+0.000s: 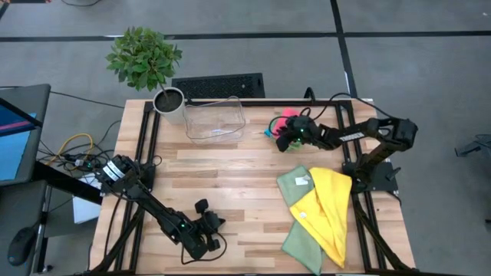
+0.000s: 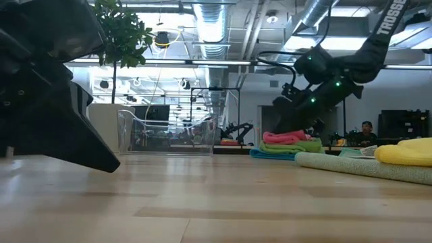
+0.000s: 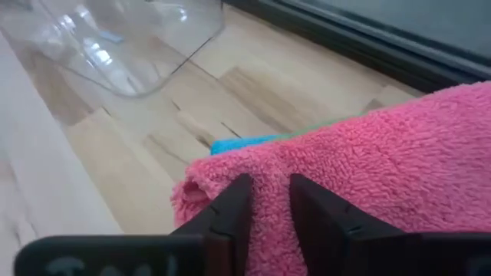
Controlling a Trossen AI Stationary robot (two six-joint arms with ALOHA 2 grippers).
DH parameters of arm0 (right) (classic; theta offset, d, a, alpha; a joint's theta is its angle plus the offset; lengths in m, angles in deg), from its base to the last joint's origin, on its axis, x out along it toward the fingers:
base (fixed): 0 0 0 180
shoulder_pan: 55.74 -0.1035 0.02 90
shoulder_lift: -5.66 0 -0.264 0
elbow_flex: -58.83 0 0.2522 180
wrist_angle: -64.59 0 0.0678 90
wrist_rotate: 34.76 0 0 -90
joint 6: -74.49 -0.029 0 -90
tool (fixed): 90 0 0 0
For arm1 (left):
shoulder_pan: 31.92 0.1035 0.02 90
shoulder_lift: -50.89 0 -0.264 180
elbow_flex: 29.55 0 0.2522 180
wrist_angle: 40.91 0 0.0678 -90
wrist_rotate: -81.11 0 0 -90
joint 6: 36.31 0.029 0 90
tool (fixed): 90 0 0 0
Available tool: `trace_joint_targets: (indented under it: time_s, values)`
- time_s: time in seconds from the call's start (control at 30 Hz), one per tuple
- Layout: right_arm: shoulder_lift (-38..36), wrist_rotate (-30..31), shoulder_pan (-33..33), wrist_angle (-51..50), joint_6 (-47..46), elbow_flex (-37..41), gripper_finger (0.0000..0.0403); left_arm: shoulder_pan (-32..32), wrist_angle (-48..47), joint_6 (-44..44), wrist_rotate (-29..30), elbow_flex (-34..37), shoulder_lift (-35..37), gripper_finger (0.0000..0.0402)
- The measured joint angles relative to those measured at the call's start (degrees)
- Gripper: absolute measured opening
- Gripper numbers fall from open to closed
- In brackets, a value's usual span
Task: Fold microfiber towels
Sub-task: Stack the pink microfiber cloth on the green microfiber cloth, then fold the yellow microfiber cloth
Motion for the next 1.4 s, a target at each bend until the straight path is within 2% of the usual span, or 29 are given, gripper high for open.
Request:
trace_joint_targets:
  time_s: [0.2,0.3,0.37,0.47,0.57,0.7,0.77,0.87,1.0,1.13,1.23,1.4]
  values:
    - [0.9,-1.4,0.7,-0.7,-0.6,-1.3,0.0094,0.0,0.4,-1.1,-0.5,0.0,0.0,0.0]
    - [-3.8,-4.2,0.7,-0.9,-0.3,-4.2,0.0093,0.0,0.5,-0.3,-1.0,0.0,0.0,0.0]
    - [-8.6,-4.8,0.6,-4.9,0.2,-6.5,0.0095,0.0,1.0,0.1,-0.7,-0.1,0.0,0.0]
    - [-15.6,-4.8,0.6,-19.8,0.9,-10.6,0.0105,0.0,2.0,0.5,0.3,-0.1,0.0,0.0011]
    - [-23.0,-4.2,-0.4,-40.9,0.0,-15.6,0.0125,0.1,3.4,2.1,1.5,-0.1,0.0,0.0038]
    - [-29.1,-2.6,-5.2,-69.2,-7.7,-20.1,0.0161,2.6,8.9,7.6,2.1,-0.1,0.0,0.0092]
    - [-31.1,-1.3,-9.5,-78.6,-14.3,-20.5,0.0177,5.4,14.4,12.5,-0.5,-0.1,0.0,0.012]
    - [-31.8,0.9,-18.3,-89.5,-26.6,-20.5,0.0196,9.4,24.3,19.6,-7.5,-0.1,0.0,0.0156]
    - [-29.8,5.6,-30.8,-92.8,-40.5,-20.5,0.021,13.3,34.2,24.9,-17.4,-0.2,0.0,0.0183]
    - [-25.3,10.9,-39.4,-93.8,-49.0,-20.5,0.0214,15.0,35.3,24.6,-22.1,-0.2,0.0,0.0188]
    - [-21.1,12.5,-42.3,-96.1,-51.1,-20.4,0.0212,14.9,34.5,23.5,-23.2,-0.2,0.0,0.0188]
    - [-16.2,10.4,-42.2,-93.0,-46.0,-15.8,0.021,13.4,33.9,22.9,-23.5,-0.2,-0.1,0.0188]
